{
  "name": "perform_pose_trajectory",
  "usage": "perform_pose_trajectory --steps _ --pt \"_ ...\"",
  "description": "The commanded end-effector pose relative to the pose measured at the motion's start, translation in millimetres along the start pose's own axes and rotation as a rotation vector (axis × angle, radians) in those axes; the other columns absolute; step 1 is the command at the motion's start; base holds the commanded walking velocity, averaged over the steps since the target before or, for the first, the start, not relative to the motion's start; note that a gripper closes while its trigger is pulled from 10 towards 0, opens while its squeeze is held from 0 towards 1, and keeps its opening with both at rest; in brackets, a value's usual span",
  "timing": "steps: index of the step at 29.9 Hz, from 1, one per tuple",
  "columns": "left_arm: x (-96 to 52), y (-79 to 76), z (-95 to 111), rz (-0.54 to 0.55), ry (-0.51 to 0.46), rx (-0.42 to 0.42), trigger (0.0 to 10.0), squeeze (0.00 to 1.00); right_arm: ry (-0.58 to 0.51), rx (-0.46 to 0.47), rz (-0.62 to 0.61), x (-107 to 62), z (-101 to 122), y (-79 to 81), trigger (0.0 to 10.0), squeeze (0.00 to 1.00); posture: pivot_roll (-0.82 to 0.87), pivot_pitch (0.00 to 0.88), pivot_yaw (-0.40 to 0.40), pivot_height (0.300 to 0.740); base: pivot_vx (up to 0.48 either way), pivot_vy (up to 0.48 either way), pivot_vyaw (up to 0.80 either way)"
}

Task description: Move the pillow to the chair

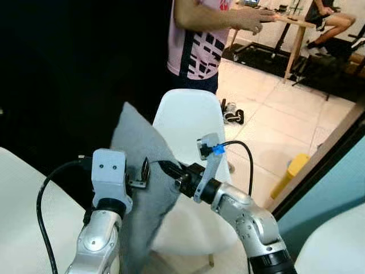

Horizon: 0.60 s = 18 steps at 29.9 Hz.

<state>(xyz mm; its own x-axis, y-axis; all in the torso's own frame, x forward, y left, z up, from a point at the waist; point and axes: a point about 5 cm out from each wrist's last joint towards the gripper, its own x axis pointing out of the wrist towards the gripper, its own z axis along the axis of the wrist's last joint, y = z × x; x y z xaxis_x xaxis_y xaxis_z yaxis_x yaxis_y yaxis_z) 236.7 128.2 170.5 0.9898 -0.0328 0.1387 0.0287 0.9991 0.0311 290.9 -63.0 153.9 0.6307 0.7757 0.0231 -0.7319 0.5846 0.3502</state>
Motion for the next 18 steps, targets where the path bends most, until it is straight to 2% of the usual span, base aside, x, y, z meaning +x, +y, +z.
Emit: perform_pose_trajectory --steps 1,8,18 --pt "-0.9 -2.7 -1.3 -0.008 0.011 0.004 10.0 0.00 -0.044 -0.001 -0.009 -3.2 8.8 -2.3 10.0 0.00 0.10 0.000 -0.114 0.740 0.000 0.000 0.00" --pt "2.3 -3.1 -2.9 -0.012 0.034 0.058 10.0 0.00 -0.014 -0.004 -0.039 -0.7 6.6 -4.7 10.0 0.00 0.10 0.000 -0.119 0.740 0.000 -0.478 0.00" --pt "4.9 -1.5 -0.6 -0.033 0.031 0.020 10.0 0.00 -0.017 0.004 -0.054 1.6 7.6 -5.7 10.0 0.00 0.10 0.000 -0.111 0.740 0.000 -0.475 0.00"
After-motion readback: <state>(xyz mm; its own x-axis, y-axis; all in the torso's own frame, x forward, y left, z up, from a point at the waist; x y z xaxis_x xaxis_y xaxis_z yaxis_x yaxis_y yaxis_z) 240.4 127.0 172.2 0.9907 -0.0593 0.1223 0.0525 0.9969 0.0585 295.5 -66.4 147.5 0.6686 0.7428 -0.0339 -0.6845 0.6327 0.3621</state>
